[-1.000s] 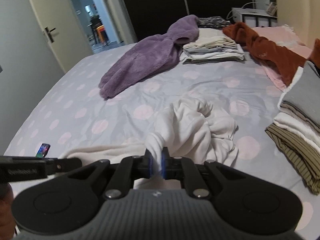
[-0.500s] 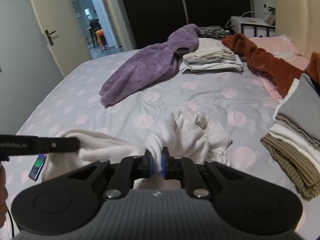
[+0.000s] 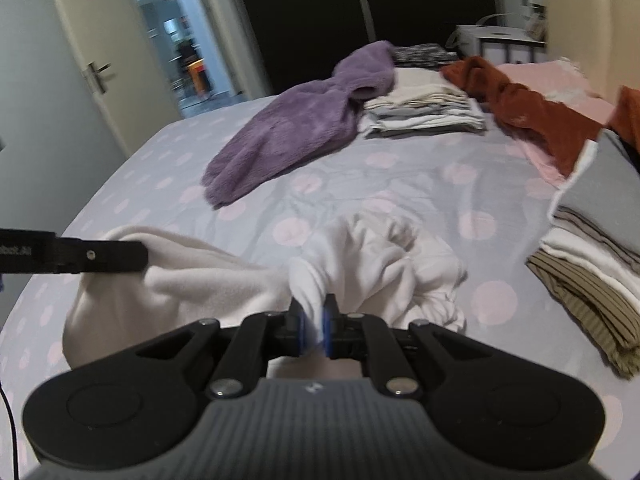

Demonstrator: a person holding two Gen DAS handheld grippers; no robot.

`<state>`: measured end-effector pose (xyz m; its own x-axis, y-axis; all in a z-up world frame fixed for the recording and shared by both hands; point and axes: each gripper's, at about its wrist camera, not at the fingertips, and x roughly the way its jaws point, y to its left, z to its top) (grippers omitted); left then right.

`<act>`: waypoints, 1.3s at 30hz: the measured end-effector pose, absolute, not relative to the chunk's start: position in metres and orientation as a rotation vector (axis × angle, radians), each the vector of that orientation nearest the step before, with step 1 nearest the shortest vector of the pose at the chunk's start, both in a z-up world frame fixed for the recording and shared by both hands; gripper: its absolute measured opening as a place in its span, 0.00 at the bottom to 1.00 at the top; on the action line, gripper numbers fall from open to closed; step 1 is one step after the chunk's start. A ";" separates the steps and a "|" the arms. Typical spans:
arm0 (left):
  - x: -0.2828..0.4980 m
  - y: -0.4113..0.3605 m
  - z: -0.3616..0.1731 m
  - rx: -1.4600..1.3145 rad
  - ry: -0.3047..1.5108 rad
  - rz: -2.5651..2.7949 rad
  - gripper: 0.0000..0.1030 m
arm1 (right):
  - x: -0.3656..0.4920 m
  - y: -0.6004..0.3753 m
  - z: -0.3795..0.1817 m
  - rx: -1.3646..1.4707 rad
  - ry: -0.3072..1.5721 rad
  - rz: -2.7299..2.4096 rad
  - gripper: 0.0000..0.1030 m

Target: Fold clothes

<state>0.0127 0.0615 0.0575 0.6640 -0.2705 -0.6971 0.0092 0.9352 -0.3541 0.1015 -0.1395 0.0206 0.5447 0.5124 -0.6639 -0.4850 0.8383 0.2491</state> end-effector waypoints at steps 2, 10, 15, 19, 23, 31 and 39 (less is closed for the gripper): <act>0.007 0.058 0.056 -0.355 0.836 -0.137 0.13 | 0.104 -0.140 0.016 0.012 0.809 0.633 0.10; 0.014 0.046 0.058 -0.398 0.829 -0.185 0.13 | 0.083 -0.145 0.025 -0.129 0.810 0.643 0.50; 0.023 0.058 0.059 -0.415 0.850 -0.216 0.13 | 0.050 -0.138 0.035 -0.138 0.701 0.590 0.55; 0.021 0.058 0.073 -0.419 0.843 -0.227 0.13 | 0.011 -0.116 0.038 -0.124 0.668 0.646 0.56; 0.015 0.050 0.087 -0.417 0.843 -0.241 0.13 | -0.031 -0.088 0.043 -0.216 0.524 0.655 0.62; 0.014 0.039 0.104 -0.381 0.841 -0.234 0.13 | -0.039 -0.073 0.053 -0.217 0.442 0.639 0.59; 0.015 0.039 0.098 -0.406 0.880 -0.246 0.13 | -0.039 -0.063 0.038 -0.276 0.455 0.590 0.52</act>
